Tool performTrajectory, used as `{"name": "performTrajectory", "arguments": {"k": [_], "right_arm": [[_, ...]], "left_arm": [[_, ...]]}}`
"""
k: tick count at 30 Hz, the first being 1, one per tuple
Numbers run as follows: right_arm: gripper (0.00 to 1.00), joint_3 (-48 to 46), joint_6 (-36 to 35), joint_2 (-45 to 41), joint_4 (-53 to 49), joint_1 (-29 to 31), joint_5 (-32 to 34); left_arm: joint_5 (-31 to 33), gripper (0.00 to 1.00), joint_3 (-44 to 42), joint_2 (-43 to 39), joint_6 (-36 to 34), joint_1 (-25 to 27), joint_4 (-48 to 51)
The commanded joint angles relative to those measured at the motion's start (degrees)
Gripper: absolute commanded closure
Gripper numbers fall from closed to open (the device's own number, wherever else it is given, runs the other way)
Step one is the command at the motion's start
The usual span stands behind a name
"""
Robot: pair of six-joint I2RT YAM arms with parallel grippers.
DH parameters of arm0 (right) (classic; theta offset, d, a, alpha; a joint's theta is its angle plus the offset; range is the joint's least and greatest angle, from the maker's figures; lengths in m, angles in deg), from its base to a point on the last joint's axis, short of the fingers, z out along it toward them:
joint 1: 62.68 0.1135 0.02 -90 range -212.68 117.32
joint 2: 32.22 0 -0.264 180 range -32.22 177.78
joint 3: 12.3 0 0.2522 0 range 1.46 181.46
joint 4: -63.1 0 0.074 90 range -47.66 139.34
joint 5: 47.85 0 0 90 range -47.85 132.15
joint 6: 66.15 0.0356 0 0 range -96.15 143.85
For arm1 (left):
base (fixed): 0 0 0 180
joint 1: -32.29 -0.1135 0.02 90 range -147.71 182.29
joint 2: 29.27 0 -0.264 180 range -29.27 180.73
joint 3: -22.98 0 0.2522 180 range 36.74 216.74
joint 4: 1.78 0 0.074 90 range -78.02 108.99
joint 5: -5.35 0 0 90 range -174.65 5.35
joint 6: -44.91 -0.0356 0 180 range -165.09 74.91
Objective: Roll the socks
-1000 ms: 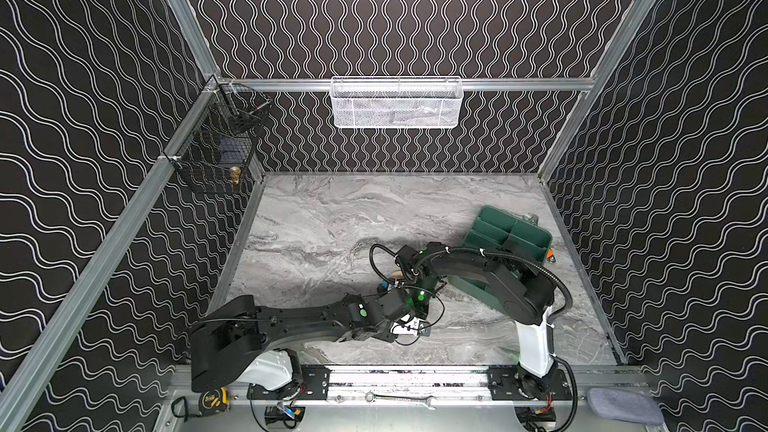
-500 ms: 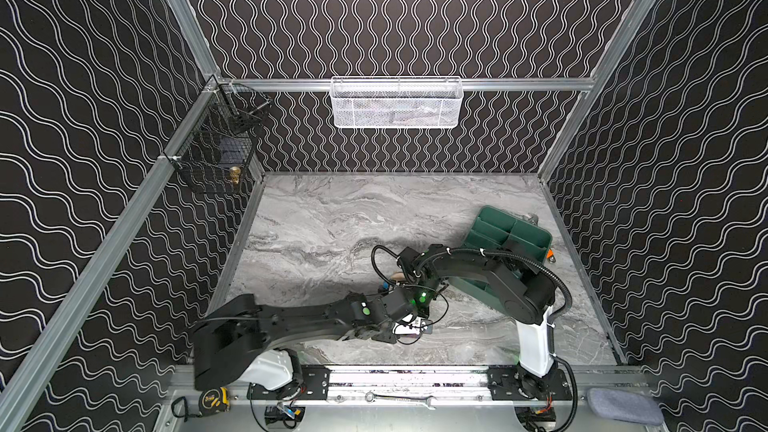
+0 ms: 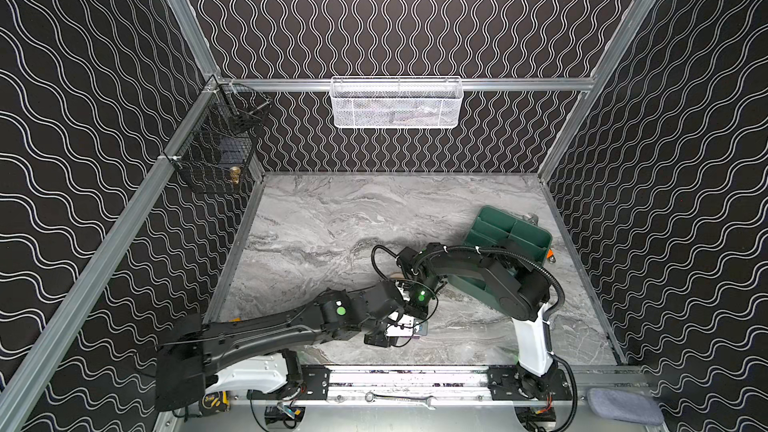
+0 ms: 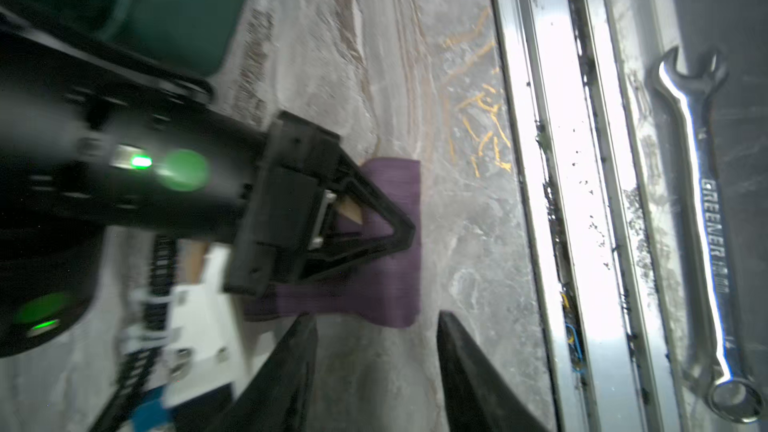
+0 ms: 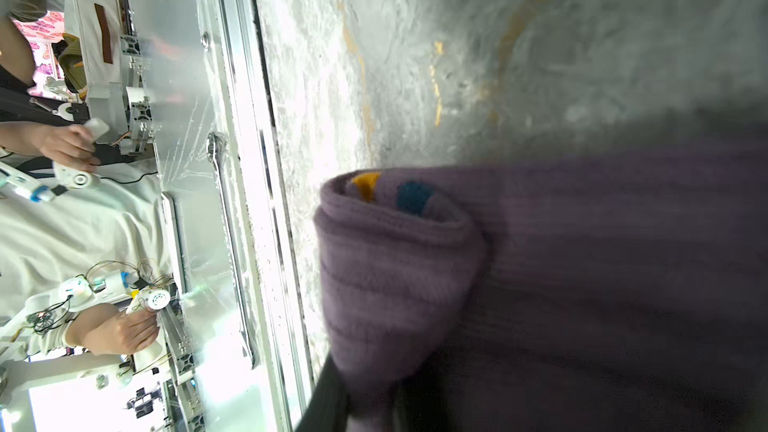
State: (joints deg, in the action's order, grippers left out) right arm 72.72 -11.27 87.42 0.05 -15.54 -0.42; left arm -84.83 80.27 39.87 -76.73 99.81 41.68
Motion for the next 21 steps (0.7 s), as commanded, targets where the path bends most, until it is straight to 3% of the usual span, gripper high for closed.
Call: {"name": "performTrajectory", "arguments": {"k": [1,6,14,17,21], "right_arm": [[1.0,-0.4,-0.8,2.9,17.1,0.0,40.1],[1.0,-0.6,-1.2,2.6,17.1,-0.1,39.9],[1.0,-1.3,-1.1,2.0,17.6,-0.2,38.7],[1.0,-1.7,-1.1,1.6,17.9,-0.3,38.8],[0.99,-2.5,-0.3,0.1,18.6,-0.8,38.1]], "left_arm": [[0.2,0.48,-1.6,3.3,5.2,0.1,-4.4],[3.7,0.41,-4.2,7.0,8.5,0.1,-12.5],[5.2,0.43,-3.4,13.4,8.2,0.1,-13.6],[5.0,0.51,-3.1,15.6,7.8,0.1,-13.2],[4.7,0.77,-1.8,18.3,7.5,0.1,-12.0]]}}
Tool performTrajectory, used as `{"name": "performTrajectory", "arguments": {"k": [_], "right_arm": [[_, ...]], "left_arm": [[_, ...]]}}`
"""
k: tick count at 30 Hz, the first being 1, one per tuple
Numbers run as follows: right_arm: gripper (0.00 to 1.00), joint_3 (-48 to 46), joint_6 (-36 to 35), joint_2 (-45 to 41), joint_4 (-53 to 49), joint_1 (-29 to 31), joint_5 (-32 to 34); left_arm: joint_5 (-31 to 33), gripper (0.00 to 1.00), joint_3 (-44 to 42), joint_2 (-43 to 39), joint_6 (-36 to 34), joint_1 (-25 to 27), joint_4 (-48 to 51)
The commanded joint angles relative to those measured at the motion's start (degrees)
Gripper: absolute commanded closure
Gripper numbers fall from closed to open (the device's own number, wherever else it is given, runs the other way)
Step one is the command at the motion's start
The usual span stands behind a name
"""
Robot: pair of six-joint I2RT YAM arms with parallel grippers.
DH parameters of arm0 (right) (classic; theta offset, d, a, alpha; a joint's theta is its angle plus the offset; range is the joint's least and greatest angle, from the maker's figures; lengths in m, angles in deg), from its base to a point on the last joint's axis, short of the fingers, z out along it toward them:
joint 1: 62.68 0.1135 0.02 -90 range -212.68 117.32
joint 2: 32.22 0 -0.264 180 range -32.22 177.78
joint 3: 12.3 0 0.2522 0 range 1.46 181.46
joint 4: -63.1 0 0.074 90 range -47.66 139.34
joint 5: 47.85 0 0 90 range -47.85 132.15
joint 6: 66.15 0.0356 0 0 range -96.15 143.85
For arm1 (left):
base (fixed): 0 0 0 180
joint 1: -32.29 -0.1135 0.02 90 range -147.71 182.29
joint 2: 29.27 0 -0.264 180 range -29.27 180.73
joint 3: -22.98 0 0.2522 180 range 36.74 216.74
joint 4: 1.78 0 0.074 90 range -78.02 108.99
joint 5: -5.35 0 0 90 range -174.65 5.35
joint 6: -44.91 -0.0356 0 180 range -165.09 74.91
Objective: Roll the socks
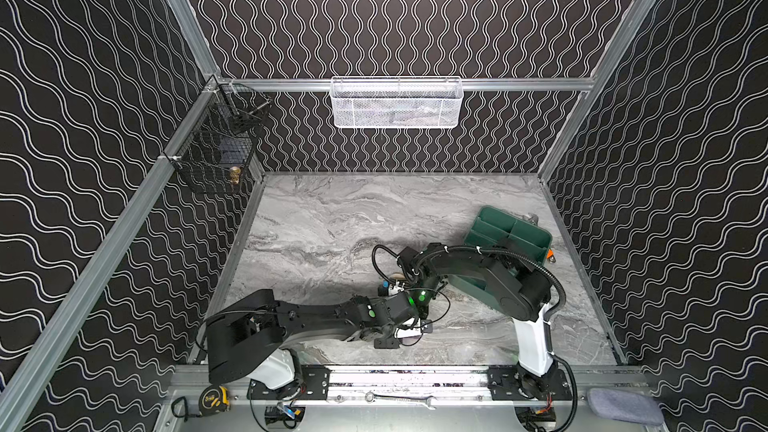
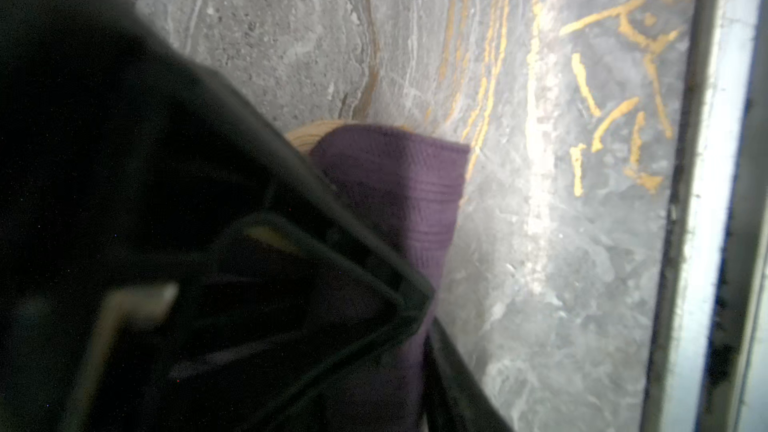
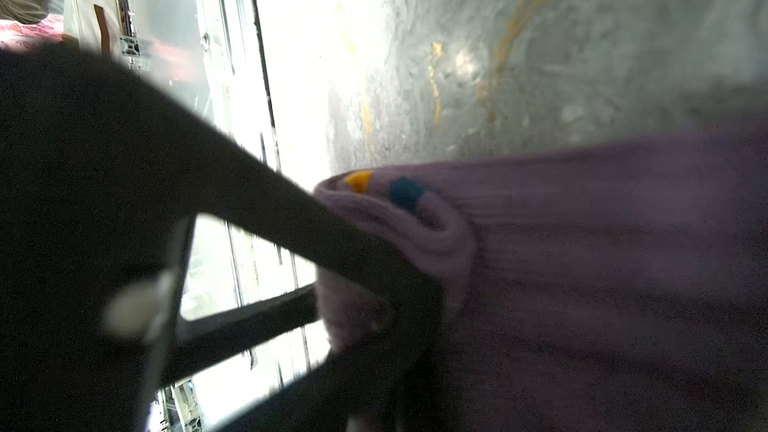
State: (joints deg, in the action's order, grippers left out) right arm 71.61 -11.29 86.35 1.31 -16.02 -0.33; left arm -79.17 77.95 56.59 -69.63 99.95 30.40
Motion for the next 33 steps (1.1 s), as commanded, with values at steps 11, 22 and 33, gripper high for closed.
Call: {"name": "performTrajectory", "arguments": {"k": [11,22,33], "right_arm": [[0.52,-12.4,2.7,-18.3,25.1,-2.6,38.1],[0.39,-26.8,17.4,-50.7,41.1,-8.8,61.4],[0.42,-40.3,-5.5,-83.2,40.6,4.3,72.6]], "left_arm": [[-2.6,1.0,0.4,2.0,-2.0,-0.1,3.0],[-20.6,1.0,8.5,6.7,-7.3,-5.9,14.8],[-30.7,1.0,17.2,17.1,-4.1,-16.4,22.9]]}}
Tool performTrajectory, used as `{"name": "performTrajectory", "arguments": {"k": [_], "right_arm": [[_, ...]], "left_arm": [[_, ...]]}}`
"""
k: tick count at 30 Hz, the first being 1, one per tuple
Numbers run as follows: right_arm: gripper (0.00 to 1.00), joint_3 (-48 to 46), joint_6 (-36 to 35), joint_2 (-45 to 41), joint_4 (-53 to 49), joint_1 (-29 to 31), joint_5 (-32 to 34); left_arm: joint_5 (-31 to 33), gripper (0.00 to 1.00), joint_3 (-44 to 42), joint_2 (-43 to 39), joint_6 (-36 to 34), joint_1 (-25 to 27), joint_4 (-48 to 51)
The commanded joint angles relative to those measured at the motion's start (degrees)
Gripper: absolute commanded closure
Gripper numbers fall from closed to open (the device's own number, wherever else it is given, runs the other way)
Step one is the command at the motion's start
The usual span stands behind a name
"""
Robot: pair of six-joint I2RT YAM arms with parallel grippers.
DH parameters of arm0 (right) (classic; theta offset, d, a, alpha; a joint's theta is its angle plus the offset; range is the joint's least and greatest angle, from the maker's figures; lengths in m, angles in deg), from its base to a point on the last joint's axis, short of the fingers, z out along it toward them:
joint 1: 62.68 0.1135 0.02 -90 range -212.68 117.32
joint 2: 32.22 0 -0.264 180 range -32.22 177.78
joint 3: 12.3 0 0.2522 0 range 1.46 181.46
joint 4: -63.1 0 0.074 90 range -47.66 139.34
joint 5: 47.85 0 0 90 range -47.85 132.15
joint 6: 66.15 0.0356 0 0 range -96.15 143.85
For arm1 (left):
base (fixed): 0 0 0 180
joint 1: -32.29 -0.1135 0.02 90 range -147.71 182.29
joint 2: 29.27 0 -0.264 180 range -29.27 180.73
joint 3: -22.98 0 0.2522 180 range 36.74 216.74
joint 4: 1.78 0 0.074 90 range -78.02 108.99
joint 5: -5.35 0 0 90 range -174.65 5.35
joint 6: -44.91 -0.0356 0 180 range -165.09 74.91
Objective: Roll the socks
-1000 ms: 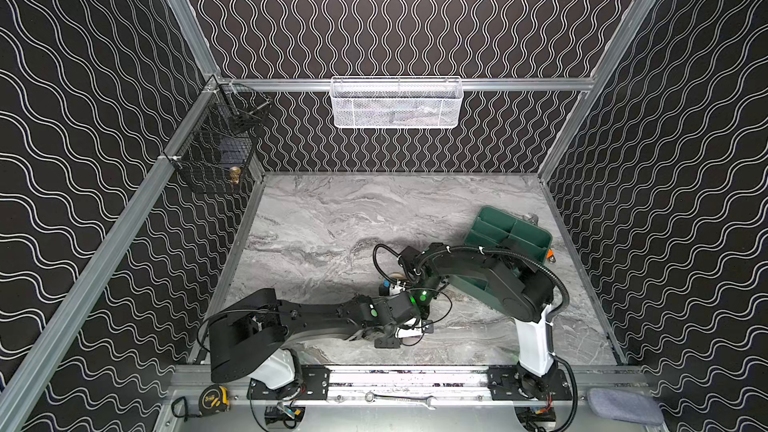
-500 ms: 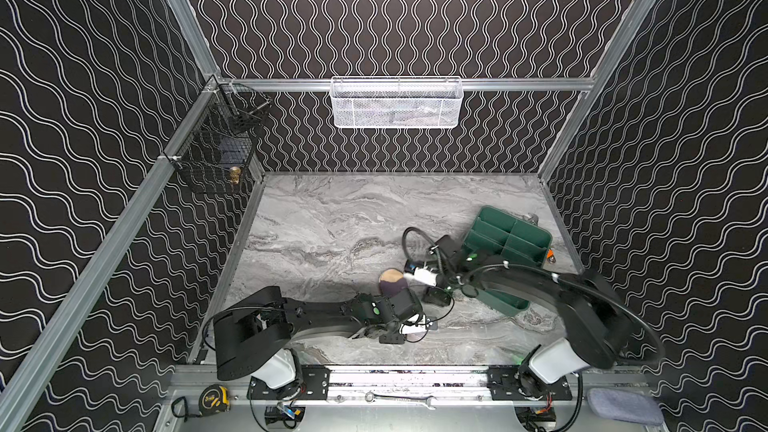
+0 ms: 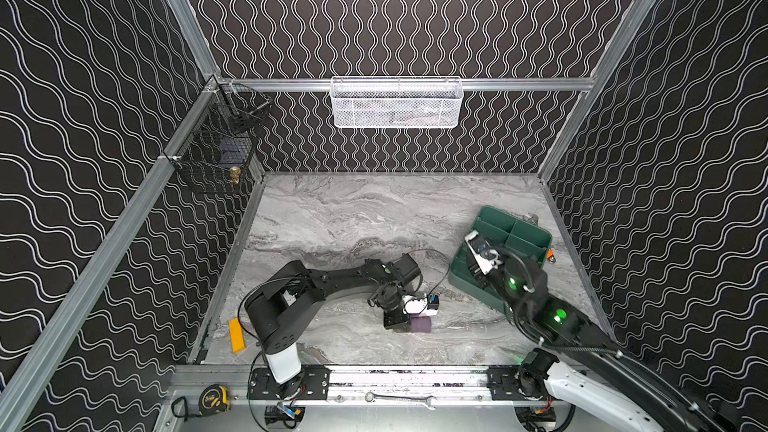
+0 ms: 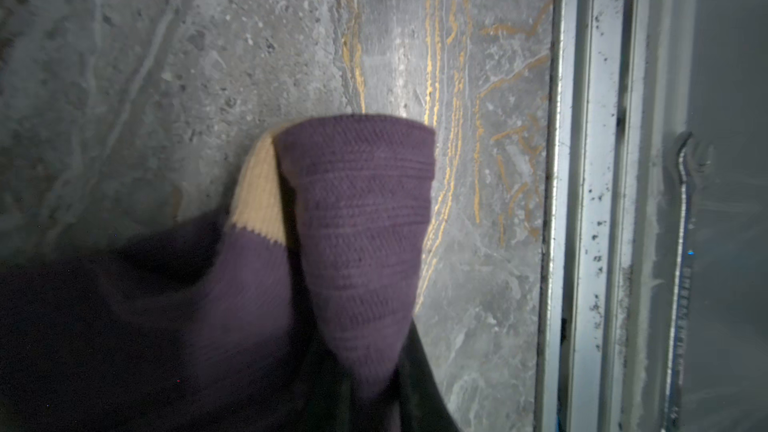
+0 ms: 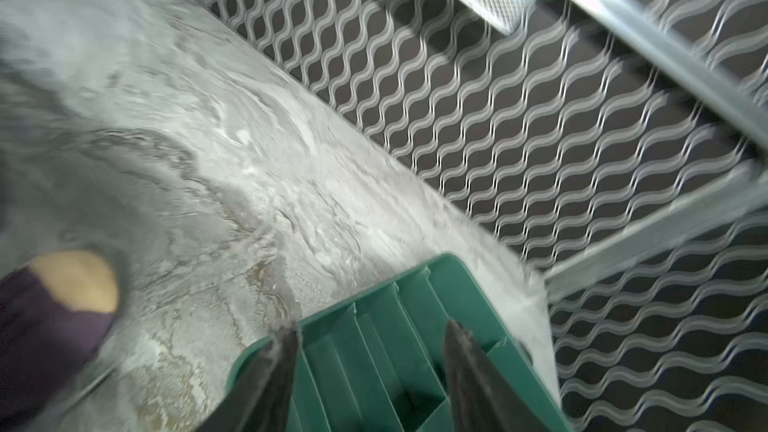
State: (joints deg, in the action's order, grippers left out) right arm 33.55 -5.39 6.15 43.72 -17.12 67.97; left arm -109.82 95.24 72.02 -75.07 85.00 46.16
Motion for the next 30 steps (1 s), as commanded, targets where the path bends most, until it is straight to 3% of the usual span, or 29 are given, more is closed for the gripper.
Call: {"name": "performTrajectory", "arguments": {"k": [1,6,9,11,14,20,27,30], "right_arm": [[0.42,-3.6,-14.6,-4.0,-2.9,9.2,7.0],[0.42,-11.9,-29.4,-2.9,-0.2,31.2,27.8],[0.41,-15.0,-32.9,2.7,4.8,41.4,30.2],[0.39,-15.5,-31.1,8.4,7.3,44.8,28.1],[0.39,-12.7,-23.2,19.7,7.1,45.4,23.7],[0.34,-11.1,-19.7,38.3,18.1,41.2,17.9],[0.37,-11.6,-21.2,46.3,25.1,34.2,12.6],[0.48,-11.3,-21.2,48.6,24.0,33.6,10.3]], "left_arm": [[-0.3,1.0,0.3,2.1,1.6,-2.2,7.3],[-2.3,1.0,1.7,5.1,2.4,-5.1,8.7],[-2.6,1.0,2.3,6.8,2.7,-5.9,9.4],[-2.6,1.0,2.5,7.4,2.9,-6.2,9.5],[-2.5,1.0,2.8,7.9,3.2,-6.6,9.7],[-2.3,1.0,2.6,7.8,3.1,-7.0,9.7],[-2.4,1.0,2.5,8.0,2.9,-7.0,9.7],[-2.3,1.0,2.5,8.0,2.9,-7.0,9.7]]}}
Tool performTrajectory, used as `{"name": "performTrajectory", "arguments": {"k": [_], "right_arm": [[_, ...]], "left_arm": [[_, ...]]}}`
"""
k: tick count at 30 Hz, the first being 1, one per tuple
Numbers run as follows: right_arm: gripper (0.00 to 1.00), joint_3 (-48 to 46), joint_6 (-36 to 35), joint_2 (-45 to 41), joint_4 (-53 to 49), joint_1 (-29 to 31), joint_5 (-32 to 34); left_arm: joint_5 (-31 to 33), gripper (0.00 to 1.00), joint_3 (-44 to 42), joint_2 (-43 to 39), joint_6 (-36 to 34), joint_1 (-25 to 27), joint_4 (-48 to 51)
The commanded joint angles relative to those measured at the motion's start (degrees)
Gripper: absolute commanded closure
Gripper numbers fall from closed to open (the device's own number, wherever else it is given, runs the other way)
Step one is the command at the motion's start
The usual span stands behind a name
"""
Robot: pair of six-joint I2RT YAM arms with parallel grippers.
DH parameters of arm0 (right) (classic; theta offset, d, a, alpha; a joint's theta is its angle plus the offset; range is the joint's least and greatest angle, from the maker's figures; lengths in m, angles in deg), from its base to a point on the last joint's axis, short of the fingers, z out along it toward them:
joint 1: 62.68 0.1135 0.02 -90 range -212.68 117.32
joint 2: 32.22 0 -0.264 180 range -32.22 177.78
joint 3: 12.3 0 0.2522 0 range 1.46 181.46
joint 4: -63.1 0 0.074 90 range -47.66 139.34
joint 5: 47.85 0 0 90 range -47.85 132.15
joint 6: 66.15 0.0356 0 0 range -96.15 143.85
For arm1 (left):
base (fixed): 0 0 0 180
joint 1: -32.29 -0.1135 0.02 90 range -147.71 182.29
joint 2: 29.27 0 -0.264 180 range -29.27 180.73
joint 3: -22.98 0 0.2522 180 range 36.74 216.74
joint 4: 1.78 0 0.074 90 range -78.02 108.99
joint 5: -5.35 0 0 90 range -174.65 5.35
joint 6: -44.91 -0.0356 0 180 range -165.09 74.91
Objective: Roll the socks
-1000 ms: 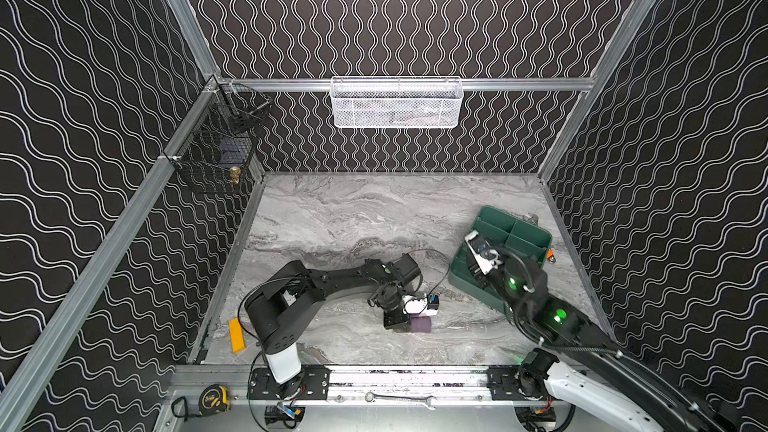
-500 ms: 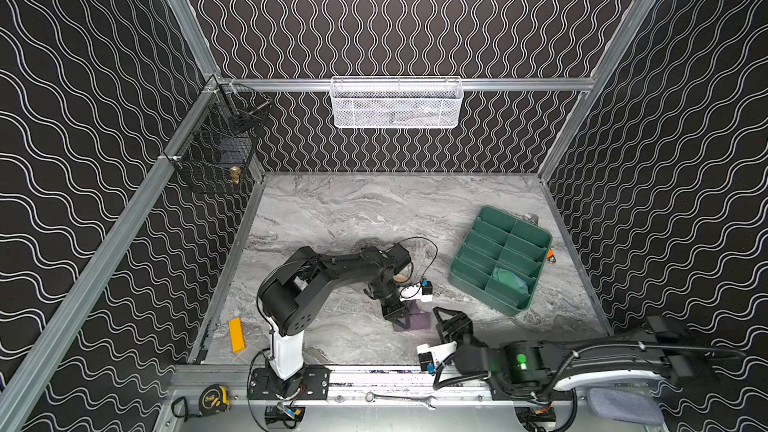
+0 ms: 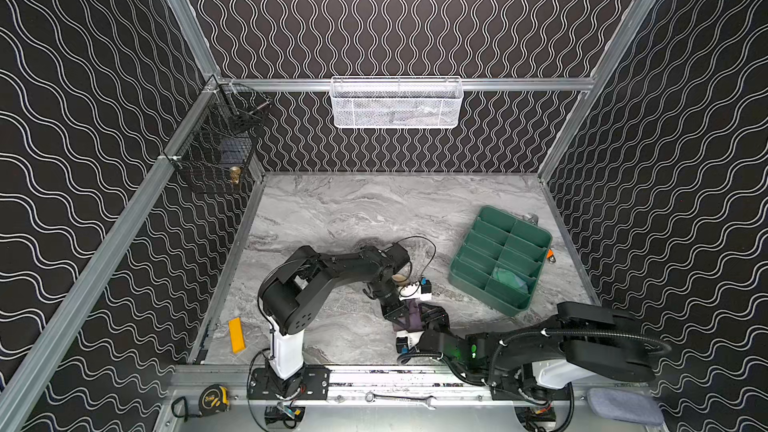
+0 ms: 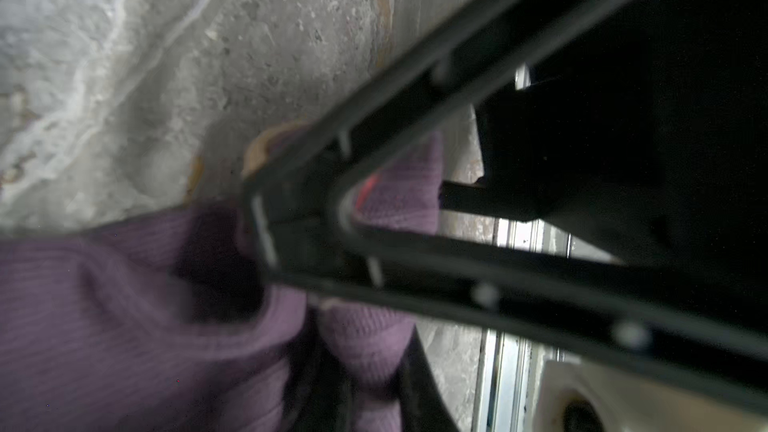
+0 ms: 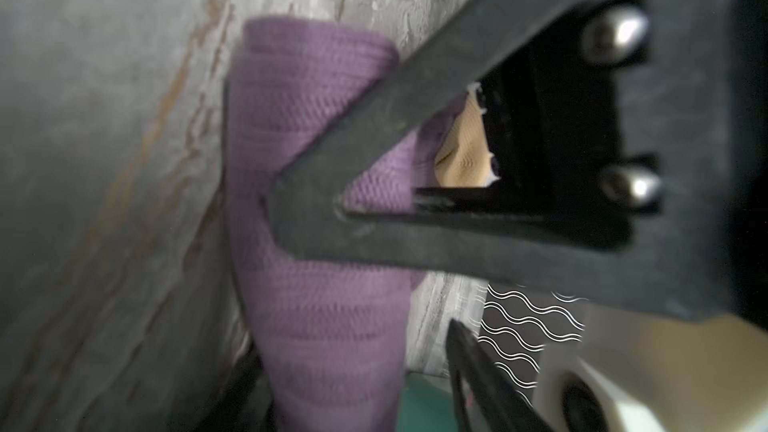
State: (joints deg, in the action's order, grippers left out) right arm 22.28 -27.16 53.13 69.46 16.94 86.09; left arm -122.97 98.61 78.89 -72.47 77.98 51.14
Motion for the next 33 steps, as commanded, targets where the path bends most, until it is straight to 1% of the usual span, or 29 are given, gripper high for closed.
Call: {"name": "performTrajectory", "arguments": {"k": [1,6,7,8,10,15,18,19,22,25,27,30,33], "right_arm": [[0.53,0.2,0.8,2.4,-2.7,-0.5,-8.3],[0.83,3.3,6.1,3.2,-13.0,-0.5,-10.4],[0.87,4.3,7.0,3.2,-15.5,-0.4,-10.9],[0.91,5.2,8.0,3.6,-17.9,-0.4,-11.2],[0.99,6.9,9.8,4.1,-21.7,-0.4,-11.2],[1.0,11.2,16.2,4.7,-32.7,-0.3,-11.4],[1.0,13.5,19.6,3.9,-39.1,-0.1,-11.5],[1.0,14.0,20.3,3.4,-40.6,0.1,-11.6],[1.0,15.1,20.9,2.0,-43.7,0.7,-12.0],[1.0,16.7,21.0,1.4,-46.6,0.9,-12.0],[0.99,18.0,20.9,1.4,-48.4,1.0,-12.0],[0.98,19.9,20.1,1.0,-50.9,1.6,-12.4],[0.98,22.4,17.9,0.2,-53.2,2.2,-15.6]], "left_arm": [[10.9,1.0,-0.9,1.0,0.4,0.0,4.7],[11.9,1.0,-0.6,0.3,1.2,0.1,3.7],[12.3,0.97,-0.5,-0.2,1.6,0.1,3.3],[12.4,0.86,-0.6,-0.8,2.1,0.1,2.7],[12.8,0.78,-0.3,-2.0,3.2,0.0,1.9],[18.8,0.74,1.4,-7.4,9.0,-1.3,0.4],[27.4,0.7,0.9,-12.0,13.5,-2.0,-2.7],[31.3,0.7,0.6,-12.7,14.4,-2.1,-3.6],[36.5,0.74,1.0,-10.8,15.0,-2.2,-4.5],[37.2,0.78,2.8,-5.5,15.9,-2.2,-4.0],[36.1,0.81,3.3,-2.1,16.5,-2.1,-4.8],[34.4,0.82,3.3,0.8,17.4,-2.0,-7.2],[32.5,0.83,4.7,2.4,16.9,-1.4,-8.1]]}}
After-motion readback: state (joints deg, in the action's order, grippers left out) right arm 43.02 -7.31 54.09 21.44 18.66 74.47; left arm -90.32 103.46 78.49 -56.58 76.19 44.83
